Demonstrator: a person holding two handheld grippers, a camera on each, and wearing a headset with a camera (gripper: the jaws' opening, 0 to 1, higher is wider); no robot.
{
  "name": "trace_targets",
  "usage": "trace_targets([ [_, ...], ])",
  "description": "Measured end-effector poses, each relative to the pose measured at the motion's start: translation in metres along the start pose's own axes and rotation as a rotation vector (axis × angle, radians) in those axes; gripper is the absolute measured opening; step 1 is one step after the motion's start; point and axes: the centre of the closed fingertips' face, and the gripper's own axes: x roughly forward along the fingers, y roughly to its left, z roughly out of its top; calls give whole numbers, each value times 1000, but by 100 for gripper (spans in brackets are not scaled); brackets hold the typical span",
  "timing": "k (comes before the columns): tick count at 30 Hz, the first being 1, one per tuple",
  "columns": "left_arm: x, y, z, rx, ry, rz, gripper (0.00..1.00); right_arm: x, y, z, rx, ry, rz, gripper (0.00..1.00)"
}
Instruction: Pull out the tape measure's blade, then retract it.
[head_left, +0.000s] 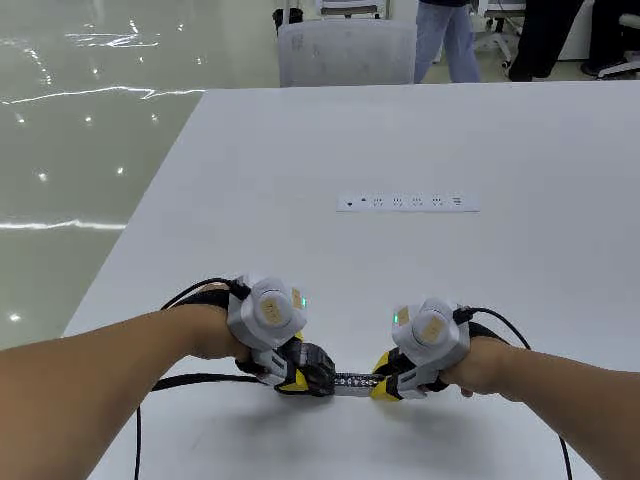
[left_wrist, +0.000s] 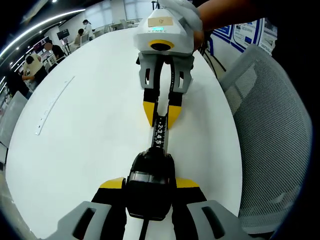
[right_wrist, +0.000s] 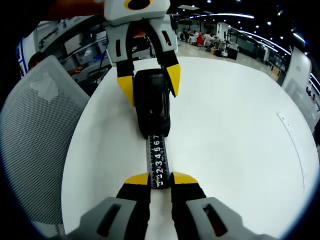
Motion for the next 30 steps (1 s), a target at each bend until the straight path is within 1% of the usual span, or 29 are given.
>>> trace_targets([
  [6, 0, -1, 0, -4, -6, 6, 32, -2, 0, -2, 0, -2, -2, 13],
  [16, -1, 0, -2, 4, -4, 8, 32, -3, 1, -6, -7, 5, -3, 14],
  [19, -1, 0, -1, 2, -10, 11, 32, -4, 2, -7, -6, 5, -2, 14],
  [30, -1, -1, 0, -2, -6, 11, 32, -12, 2, -13, -12, 10, 0, 13],
])
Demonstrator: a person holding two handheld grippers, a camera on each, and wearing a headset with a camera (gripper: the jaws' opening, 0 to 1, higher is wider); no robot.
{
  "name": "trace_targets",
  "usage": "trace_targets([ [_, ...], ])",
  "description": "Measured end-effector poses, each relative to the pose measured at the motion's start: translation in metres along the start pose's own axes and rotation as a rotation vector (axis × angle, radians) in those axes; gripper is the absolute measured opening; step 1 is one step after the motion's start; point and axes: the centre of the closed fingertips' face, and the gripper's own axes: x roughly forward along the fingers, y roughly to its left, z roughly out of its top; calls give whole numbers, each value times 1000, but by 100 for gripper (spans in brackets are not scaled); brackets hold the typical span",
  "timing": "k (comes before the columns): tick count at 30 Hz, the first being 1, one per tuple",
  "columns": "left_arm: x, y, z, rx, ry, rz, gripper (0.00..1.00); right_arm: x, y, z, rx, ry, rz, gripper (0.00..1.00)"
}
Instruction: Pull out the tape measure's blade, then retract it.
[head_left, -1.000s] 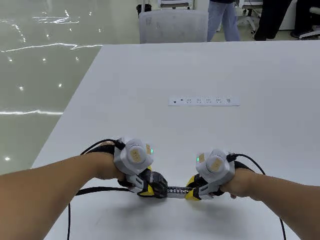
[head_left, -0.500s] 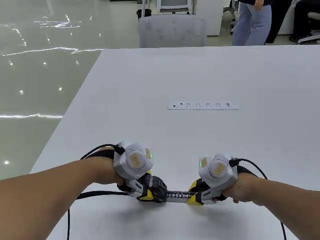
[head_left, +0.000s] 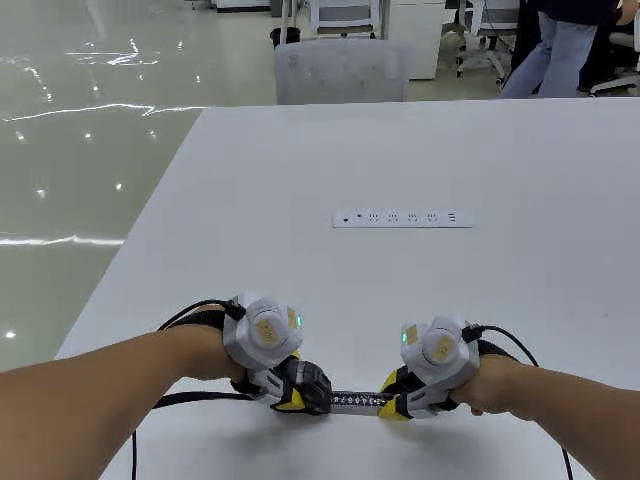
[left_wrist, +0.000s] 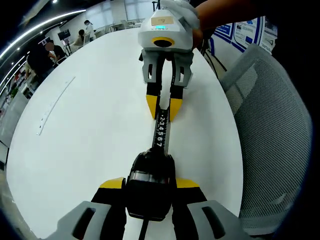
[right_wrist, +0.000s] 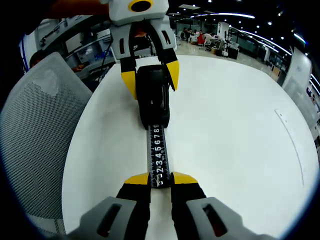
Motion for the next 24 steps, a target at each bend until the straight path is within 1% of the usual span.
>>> trace_targets([
  [7, 0, -1, 0, -5, 0, 0, 32, -6, -1, -5, 6, 0, -2, 13],
  [24, 1, -1, 0, -19, -1, -6, 32, -13, -5, -15, 14, 2, -6, 13],
])
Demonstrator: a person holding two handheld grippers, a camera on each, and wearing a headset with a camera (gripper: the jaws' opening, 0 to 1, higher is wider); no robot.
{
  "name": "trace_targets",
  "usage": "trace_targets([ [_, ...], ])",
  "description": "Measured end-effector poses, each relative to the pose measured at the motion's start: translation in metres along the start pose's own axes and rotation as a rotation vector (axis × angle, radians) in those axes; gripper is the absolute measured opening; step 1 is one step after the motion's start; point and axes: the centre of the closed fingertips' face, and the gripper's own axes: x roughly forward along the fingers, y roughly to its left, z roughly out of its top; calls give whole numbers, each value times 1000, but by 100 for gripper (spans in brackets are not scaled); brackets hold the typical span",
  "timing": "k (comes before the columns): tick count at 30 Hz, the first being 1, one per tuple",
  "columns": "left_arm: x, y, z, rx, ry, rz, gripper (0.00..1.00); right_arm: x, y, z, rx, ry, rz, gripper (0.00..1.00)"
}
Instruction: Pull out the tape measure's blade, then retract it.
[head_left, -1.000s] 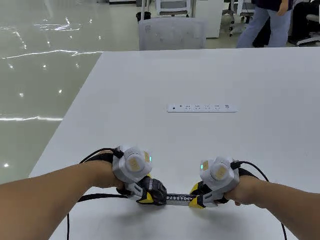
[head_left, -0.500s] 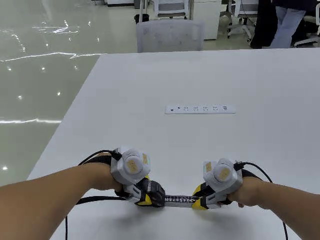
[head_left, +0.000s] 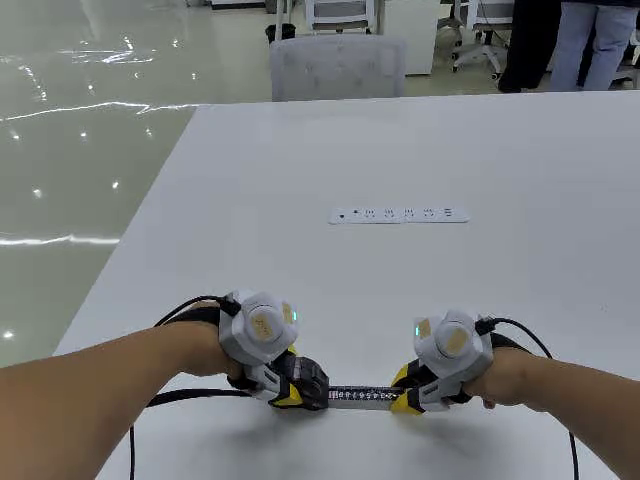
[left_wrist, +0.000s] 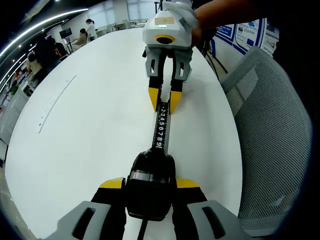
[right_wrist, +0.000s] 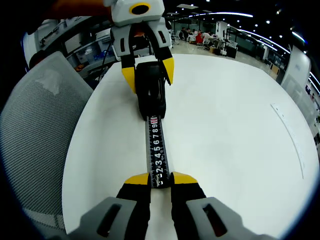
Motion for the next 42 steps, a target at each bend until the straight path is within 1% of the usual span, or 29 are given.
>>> trace_targets([
  [7, 0, 0, 0, -1, 2, 0, 32, -2, 0, -3, 1, 2, 0, 13],
  [16, 0, 1, 0, -4, 0, 1, 32, -9, -2, -12, 7, 7, -3, 13],
  [27, 0, 2, 0, -9, -3, 1, 32, -13, -2, -16, 6, 6, 2, 13],
  [42, 0, 2, 0, -14, -10, 7, 32, -19, -3, -23, 1, 15, -5, 13],
])
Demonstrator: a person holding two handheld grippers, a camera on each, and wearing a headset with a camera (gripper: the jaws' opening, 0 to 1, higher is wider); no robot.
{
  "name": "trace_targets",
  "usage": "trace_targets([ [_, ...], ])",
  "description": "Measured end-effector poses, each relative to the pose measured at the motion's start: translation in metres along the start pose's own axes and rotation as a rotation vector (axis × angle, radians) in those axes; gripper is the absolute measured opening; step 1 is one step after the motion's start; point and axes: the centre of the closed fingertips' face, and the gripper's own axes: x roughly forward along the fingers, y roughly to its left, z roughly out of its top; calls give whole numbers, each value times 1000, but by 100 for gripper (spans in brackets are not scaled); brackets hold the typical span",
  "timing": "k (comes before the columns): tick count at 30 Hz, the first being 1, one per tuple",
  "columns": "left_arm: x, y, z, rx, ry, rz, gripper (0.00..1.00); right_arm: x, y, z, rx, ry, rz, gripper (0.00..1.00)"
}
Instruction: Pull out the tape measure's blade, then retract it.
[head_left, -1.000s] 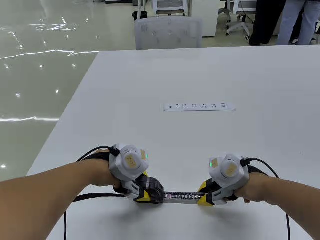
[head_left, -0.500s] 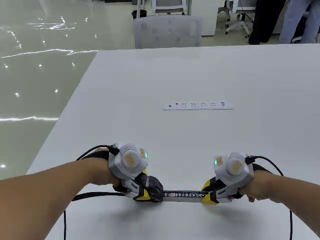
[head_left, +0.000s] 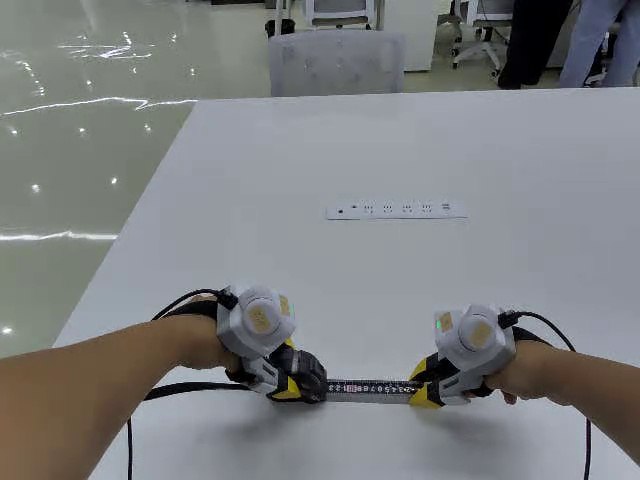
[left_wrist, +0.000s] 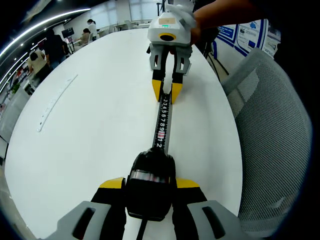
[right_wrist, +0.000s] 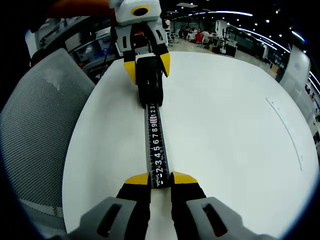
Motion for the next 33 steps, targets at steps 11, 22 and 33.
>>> trace_targets([
  [11, 0, -1, 0, -6, -5, 1, 32, -5, -1, -7, 2, 7, -5, 13],
  [22, 0, 0, 0, -6, -5, 1, 32, -8, -1, -14, -1, 12, -9, 13],
  [33, 0, 0, 0, -1, -5, 5, 32, -14, -1, -20, 8, 16, -16, 13],
])
